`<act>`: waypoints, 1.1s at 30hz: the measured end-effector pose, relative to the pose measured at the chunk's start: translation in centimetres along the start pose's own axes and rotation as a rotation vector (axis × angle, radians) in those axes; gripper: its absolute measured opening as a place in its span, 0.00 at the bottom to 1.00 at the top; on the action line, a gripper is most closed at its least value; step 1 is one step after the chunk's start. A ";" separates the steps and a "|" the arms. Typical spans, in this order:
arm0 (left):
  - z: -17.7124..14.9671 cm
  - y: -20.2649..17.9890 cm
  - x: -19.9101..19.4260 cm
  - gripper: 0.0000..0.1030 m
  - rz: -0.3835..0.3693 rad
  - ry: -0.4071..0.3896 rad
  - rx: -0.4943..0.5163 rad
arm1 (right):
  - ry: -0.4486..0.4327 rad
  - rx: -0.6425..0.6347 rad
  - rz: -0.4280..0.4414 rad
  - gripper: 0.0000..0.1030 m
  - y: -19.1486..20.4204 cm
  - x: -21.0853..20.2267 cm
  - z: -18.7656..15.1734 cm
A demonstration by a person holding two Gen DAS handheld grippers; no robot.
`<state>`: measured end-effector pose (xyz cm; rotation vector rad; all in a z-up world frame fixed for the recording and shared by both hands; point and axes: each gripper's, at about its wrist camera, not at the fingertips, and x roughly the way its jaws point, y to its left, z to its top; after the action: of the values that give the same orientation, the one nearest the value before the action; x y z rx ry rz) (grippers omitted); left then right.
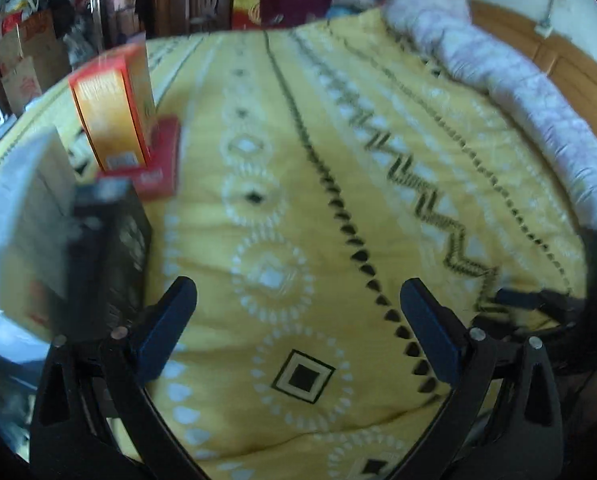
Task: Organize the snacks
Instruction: 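Move both empty tools back over the bed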
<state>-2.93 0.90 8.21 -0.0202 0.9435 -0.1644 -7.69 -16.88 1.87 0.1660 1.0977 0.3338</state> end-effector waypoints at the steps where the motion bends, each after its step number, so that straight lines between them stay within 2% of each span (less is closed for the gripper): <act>1: -0.5 0.2 1.0 0.99 0.010 0.007 -0.016 | -0.004 0.002 -0.013 0.85 -0.5 0.4 0.3; 3: -1.1 0.5 3.1 0.99 0.036 0.016 -0.047 | -0.022 -0.016 -0.052 0.85 -1.3 1.1 1.2; 5: -1.8 0.6 5.5 0.99 0.041 0.059 -0.064 | -0.042 -0.030 -0.074 0.88 -1.5 1.6 1.9; 6: -2.3 0.6 6.8 1.00 0.056 0.092 -0.065 | -0.049 -0.035 -0.084 0.89 -1.6 2.0 2.4; 7: -2.7 0.4 7.5 1.00 0.086 0.089 -0.044 | -0.053 -0.044 -0.090 0.90 -1.5 2.4 2.7; 8: -3.1 -0.3 7.4 1.00 0.121 0.045 0.000 | -0.059 -0.061 -0.097 0.92 -1.4 2.8 2.9; 10: -2.9 -0.9 7.2 1.00 0.149 0.044 0.019 | -0.061 -0.097 -0.117 1.00 -1.3 4.0 3.0; 12: -3.0 -0.8 6.9 1.00 0.147 0.042 0.003 | -0.050 -0.108 -0.141 1.00 -1.6 5.5 2.7; 14: -3.1 -0.7 6.8 1.00 0.148 0.042 -0.002 | -0.095 -0.144 -0.173 1.00 -1.0 5.7 2.2; 16: -3.2 -0.9 6.8 1.00 0.162 0.035 -0.020 | -0.091 -0.158 -0.201 1.00 -0.6 5.8 2.2; 19: -3.5 -1.0 7.3 1.00 0.185 0.021 -0.027 | -0.093 -0.144 -0.209 1.00 -0.6 5.8 2.2; 24: -3.2 -0.7 7.8 1.00 0.161 0.017 -0.039 | -0.107 -0.133 -0.198 1.00 -1.0 5.8 2.2; 33: -3.1 -1.0 8.1 1.00 0.166 -0.001 -0.019 | -0.111 -0.157 -0.188 1.00 -1.1 6.0 2.2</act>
<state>-0.92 -1.10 -0.01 0.0402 0.9418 -0.0016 -3.04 -15.77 -2.47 -0.0573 0.9647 0.2380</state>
